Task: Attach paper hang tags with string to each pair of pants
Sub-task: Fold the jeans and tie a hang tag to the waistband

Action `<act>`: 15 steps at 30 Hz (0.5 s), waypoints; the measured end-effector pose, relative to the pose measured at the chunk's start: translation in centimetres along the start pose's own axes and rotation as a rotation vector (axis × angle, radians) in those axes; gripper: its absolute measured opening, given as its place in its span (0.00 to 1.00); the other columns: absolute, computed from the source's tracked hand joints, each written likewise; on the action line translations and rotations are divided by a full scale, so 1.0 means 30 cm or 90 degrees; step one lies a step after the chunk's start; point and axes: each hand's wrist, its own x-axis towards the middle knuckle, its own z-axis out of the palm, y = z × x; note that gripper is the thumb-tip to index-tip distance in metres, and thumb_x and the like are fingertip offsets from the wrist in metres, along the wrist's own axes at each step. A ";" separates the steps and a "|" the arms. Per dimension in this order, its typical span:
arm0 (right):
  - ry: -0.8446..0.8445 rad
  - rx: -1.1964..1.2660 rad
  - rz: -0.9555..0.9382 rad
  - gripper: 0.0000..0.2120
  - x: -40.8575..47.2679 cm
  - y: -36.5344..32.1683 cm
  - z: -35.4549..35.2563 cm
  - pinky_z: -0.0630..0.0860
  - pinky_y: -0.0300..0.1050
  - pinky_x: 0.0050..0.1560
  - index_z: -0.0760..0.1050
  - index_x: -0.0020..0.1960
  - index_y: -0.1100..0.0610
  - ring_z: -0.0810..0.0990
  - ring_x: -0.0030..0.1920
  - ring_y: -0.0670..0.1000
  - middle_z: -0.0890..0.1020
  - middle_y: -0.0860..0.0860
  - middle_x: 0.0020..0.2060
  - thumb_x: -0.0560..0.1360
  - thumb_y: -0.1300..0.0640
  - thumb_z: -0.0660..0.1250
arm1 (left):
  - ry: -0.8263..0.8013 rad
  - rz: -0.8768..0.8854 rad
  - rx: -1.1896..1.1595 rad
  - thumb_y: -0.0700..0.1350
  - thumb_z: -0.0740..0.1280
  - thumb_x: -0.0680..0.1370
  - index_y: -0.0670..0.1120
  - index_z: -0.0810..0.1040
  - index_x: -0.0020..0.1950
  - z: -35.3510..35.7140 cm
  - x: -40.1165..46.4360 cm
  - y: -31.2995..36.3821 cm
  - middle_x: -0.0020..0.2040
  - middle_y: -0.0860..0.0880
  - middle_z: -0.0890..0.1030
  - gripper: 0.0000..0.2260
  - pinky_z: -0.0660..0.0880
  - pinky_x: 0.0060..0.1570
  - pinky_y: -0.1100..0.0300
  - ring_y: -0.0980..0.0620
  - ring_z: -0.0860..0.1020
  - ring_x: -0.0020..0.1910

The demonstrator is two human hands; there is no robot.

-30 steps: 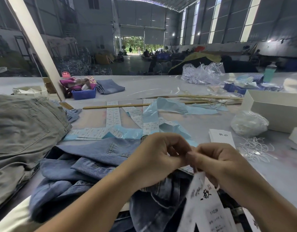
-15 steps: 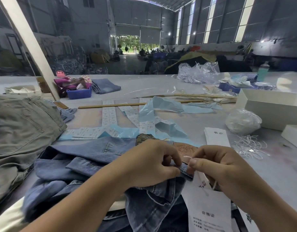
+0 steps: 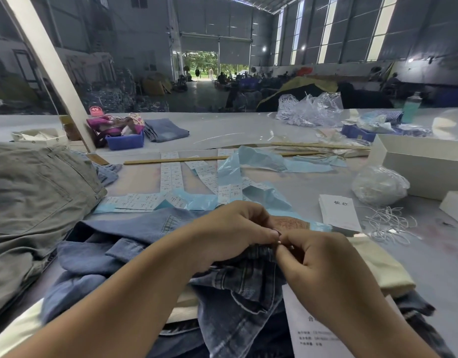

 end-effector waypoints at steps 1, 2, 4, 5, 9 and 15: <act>0.008 -0.032 0.000 0.12 -0.002 -0.007 0.002 0.60 0.37 0.24 0.74 0.33 0.53 0.71 0.27 0.49 0.72 0.48 0.22 0.72 0.49 0.64 | -0.003 -0.007 -0.023 0.40 0.70 0.77 0.49 0.78 0.39 0.000 -0.001 0.000 0.32 0.54 0.76 0.07 0.69 0.33 0.67 0.60 0.73 0.30; 0.016 -0.059 -0.001 0.11 -0.003 -0.014 0.003 0.59 0.36 0.24 0.74 0.33 0.52 0.71 0.27 0.49 0.71 0.48 0.22 0.71 0.48 0.64 | -0.005 -0.012 -0.050 0.39 0.70 0.77 0.48 0.78 0.39 -0.001 -0.002 -0.001 0.31 0.53 0.75 0.08 0.68 0.30 0.68 0.60 0.71 0.28; 0.028 -0.108 -0.005 0.08 0.002 -0.029 0.006 0.58 0.35 0.24 0.77 0.36 0.49 0.69 0.27 0.49 0.73 0.47 0.24 0.71 0.47 0.64 | -0.010 -0.013 -0.092 0.38 0.69 0.77 0.47 0.77 0.38 -0.004 -0.004 -0.007 0.32 0.51 0.74 0.09 0.67 0.29 0.69 0.58 0.70 0.29; 0.024 -0.126 -0.003 0.08 0.008 -0.037 0.009 0.58 0.36 0.25 0.78 0.38 0.48 0.69 0.29 0.50 0.75 0.46 0.26 0.71 0.47 0.64 | -0.014 -0.008 -0.102 0.37 0.69 0.77 0.47 0.77 0.38 -0.005 -0.006 -0.010 0.33 0.50 0.74 0.09 0.66 0.30 0.68 0.58 0.69 0.30; 0.025 -0.151 0.012 0.06 0.033 -0.043 0.022 0.59 0.36 0.25 0.80 0.39 0.49 0.72 0.30 0.52 0.78 0.46 0.28 0.70 0.48 0.68 | -0.011 0.022 -0.111 0.38 0.70 0.77 0.48 0.77 0.39 -0.004 -0.018 -0.021 0.33 0.50 0.74 0.08 0.67 0.31 0.69 0.59 0.70 0.30; 0.153 -0.075 0.034 0.13 0.015 -0.020 0.085 0.69 0.44 0.25 0.72 0.27 0.57 0.72 0.25 0.59 0.73 0.51 0.21 0.65 0.60 0.74 | -0.001 0.003 -0.200 0.35 0.60 0.81 0.43 0.81 0.51 -0.017 -0.029 -0.033 0.33 0.50 0.76 0.10 0.71 0.35 0.65 0.56 0.73 0.31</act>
